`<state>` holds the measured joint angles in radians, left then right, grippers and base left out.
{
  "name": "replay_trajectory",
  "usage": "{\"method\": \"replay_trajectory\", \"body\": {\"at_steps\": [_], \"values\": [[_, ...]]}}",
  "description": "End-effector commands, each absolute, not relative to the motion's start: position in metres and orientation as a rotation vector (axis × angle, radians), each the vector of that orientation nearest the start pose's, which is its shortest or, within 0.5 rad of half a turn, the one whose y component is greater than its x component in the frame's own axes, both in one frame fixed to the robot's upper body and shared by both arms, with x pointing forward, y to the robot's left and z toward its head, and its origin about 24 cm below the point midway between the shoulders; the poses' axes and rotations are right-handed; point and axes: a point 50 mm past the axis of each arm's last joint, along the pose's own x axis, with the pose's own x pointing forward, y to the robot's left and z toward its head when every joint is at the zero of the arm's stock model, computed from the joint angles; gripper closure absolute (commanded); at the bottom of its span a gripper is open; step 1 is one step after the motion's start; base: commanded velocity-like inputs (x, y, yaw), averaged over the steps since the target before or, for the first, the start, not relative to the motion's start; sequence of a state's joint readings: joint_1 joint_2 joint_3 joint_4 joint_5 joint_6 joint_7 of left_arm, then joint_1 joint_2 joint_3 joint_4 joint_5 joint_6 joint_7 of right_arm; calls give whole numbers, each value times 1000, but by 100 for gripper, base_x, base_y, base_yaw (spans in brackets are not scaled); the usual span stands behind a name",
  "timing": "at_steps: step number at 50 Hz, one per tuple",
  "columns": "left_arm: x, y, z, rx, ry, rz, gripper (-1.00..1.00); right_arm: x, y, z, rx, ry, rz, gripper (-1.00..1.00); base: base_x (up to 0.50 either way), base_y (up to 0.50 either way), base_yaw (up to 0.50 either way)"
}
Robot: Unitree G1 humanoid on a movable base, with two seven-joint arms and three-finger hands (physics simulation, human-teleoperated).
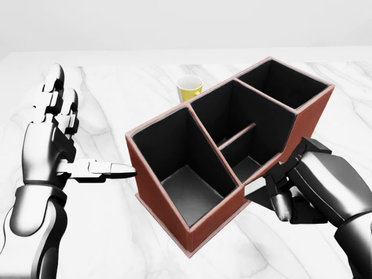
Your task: Pick up the book and place it in the left compartment of the caddy.
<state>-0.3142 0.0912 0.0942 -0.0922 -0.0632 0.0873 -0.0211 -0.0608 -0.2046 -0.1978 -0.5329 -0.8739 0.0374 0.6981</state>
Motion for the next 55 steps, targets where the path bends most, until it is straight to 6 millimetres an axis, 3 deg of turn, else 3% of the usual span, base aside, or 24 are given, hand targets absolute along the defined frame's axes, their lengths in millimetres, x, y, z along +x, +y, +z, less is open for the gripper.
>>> {"method": "replay_trajectory", "body": {"at_steps": [1,8,21,29,38,55], "values": [[301,163,144,17,-326,-16,-100,231,-190,185,-1216,-197,113,100,0,0,0],[300,163,146,16,-336,-17,-100,239,-179,204,-1208,-291,114,100,0,0,0],[300,164,145,17,-333,-15,-100,264,-154,216,-1193,-369,203,100,0,0,0],[301,164,142,15,-318,-14,-100,283,-138,216,-1172,-362,269,100,0,0,0],[301,164,141,13,-314,-13,-100,289,-128,214,-1163,-380,324,100,0,0,0],[302,168,141,12,-312,-4,-100,319,-98,210,-1191,-378,459,100,0,0,0]]}}
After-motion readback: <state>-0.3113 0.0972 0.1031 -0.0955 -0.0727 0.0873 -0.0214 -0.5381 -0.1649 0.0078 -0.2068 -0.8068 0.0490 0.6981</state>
